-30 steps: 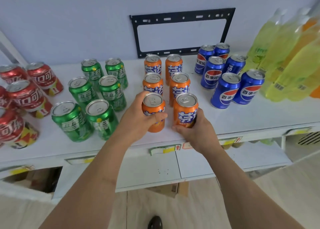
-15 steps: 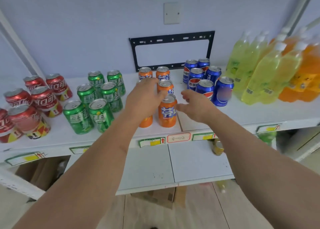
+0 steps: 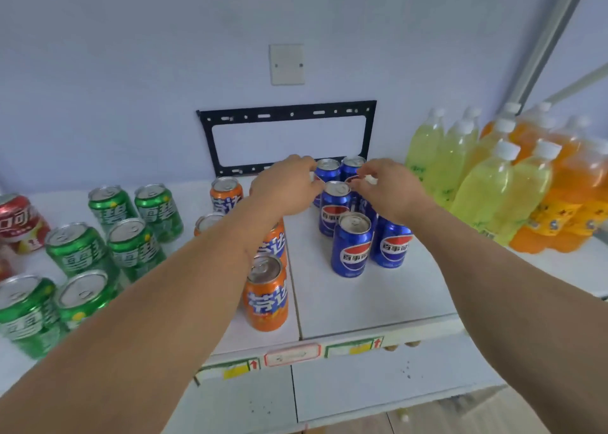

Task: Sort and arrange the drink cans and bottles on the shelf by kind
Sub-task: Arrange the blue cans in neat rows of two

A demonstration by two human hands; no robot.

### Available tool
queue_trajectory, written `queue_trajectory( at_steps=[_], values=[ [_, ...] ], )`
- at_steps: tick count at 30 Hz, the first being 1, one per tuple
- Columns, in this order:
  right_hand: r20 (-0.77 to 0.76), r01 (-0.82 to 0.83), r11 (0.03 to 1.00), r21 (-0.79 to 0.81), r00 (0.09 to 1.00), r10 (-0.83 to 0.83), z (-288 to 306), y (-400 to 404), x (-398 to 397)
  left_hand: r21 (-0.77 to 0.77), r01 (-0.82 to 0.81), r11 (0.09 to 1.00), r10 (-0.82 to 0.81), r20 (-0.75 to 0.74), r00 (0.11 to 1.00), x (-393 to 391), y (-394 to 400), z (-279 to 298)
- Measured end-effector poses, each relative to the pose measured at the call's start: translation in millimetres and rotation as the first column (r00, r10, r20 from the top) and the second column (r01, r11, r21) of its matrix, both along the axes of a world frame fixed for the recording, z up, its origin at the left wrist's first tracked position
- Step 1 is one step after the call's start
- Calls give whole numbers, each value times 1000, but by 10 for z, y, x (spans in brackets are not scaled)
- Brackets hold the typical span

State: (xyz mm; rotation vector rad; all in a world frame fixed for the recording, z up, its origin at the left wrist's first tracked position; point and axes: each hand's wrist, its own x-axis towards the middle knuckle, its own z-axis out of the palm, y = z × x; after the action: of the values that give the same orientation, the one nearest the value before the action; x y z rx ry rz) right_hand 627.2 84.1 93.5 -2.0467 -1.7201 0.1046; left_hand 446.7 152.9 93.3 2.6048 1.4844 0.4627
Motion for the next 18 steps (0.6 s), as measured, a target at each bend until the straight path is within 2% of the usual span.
queue_trajectory(
  at_steps=[5,12,18],
  values=[
    [-108,53,997,-62,992,-59,-63,516,434,-164,-28,986,38,59,998,307,587,-43],
    [-280,14,980,-199,957,-71,-236,1181,683,-396,-68,916,184,263,947,725,1018,-223],
    [-288,-37,950,-309,956,-56,-369,1614,744,-533,-111,839,315,310,897,922,1168,-386]
  ],
)
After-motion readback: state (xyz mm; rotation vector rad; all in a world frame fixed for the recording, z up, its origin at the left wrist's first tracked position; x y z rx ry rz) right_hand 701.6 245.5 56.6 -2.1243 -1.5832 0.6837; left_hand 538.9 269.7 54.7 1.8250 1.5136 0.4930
